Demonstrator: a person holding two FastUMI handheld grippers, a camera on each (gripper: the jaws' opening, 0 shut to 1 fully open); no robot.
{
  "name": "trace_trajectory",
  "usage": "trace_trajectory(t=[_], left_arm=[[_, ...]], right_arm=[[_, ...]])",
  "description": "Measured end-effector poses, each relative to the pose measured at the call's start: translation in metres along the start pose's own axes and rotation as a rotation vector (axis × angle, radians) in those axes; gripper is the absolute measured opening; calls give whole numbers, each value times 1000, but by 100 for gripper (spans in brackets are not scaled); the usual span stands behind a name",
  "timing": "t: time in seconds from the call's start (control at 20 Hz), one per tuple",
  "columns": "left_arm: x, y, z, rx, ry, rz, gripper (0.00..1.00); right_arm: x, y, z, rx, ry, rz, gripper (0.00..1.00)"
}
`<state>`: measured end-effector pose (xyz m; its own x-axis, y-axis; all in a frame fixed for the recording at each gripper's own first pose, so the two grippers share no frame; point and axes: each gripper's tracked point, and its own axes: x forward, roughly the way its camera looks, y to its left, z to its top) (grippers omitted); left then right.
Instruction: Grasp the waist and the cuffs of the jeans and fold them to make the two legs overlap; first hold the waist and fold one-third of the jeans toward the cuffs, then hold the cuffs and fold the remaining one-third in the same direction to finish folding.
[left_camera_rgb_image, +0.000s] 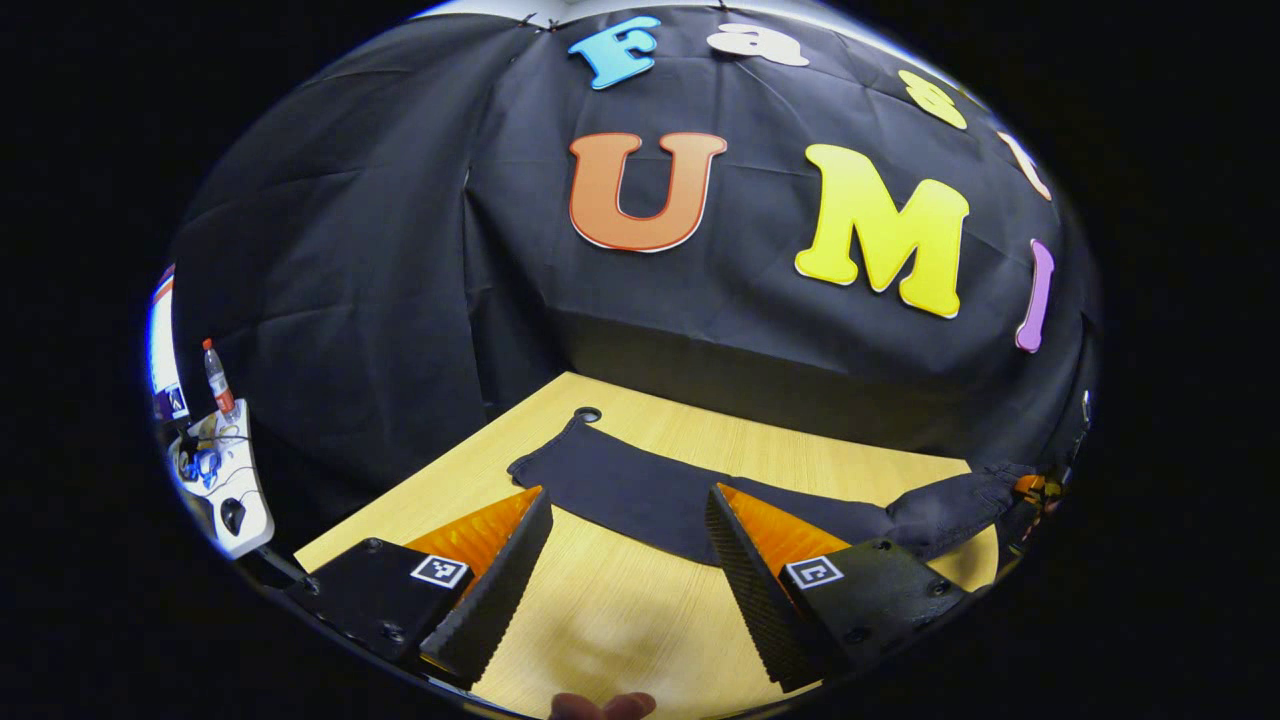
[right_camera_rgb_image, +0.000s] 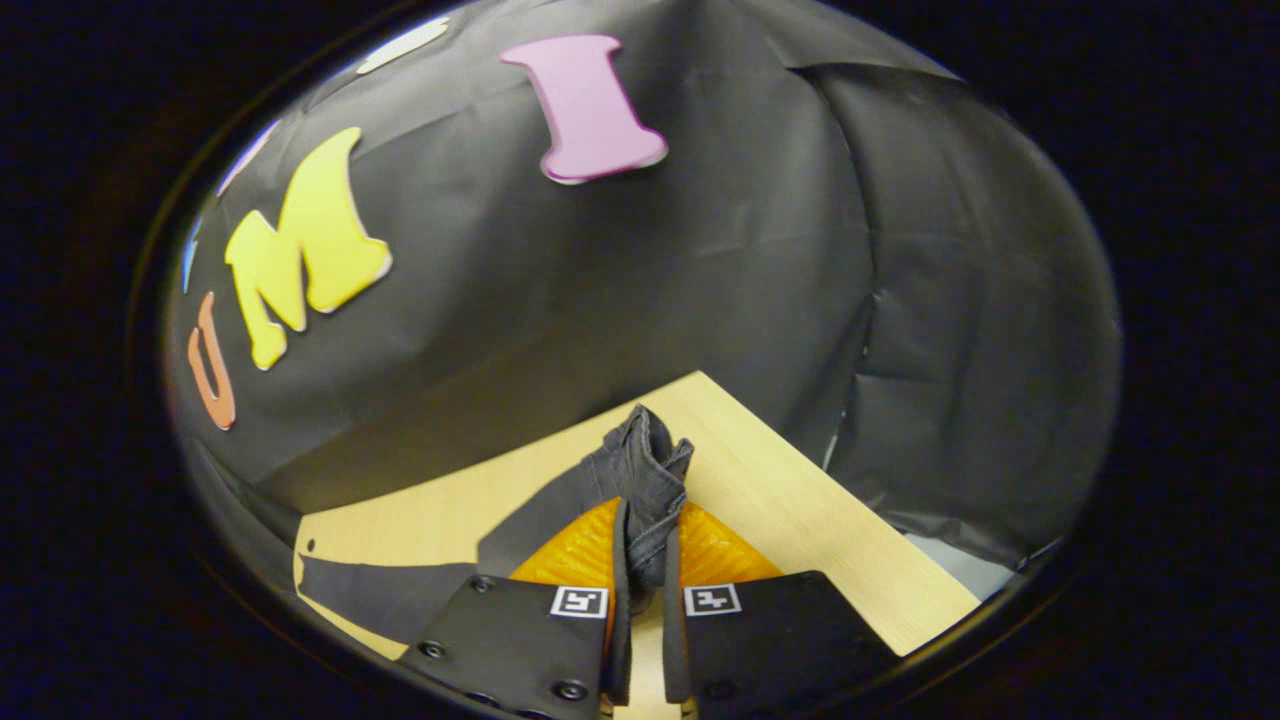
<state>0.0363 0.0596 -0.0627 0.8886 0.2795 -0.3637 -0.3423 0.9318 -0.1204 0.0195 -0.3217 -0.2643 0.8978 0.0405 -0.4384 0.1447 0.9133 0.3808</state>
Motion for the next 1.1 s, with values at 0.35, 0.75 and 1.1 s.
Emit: trace_trajectory(t=[0.35,0.75,1.1], left_arm=[[-13,37,-8,-99,-2,10,99],[-46,91,-16,-127,22,32,99],[-75,124,-18,-80,26,62,99]], right_arm=[[-87,116,31,-201,-83,234,13],[-101,307,-115,-318,69,467,9],[-69,355,-286,-572,242,456,8]])
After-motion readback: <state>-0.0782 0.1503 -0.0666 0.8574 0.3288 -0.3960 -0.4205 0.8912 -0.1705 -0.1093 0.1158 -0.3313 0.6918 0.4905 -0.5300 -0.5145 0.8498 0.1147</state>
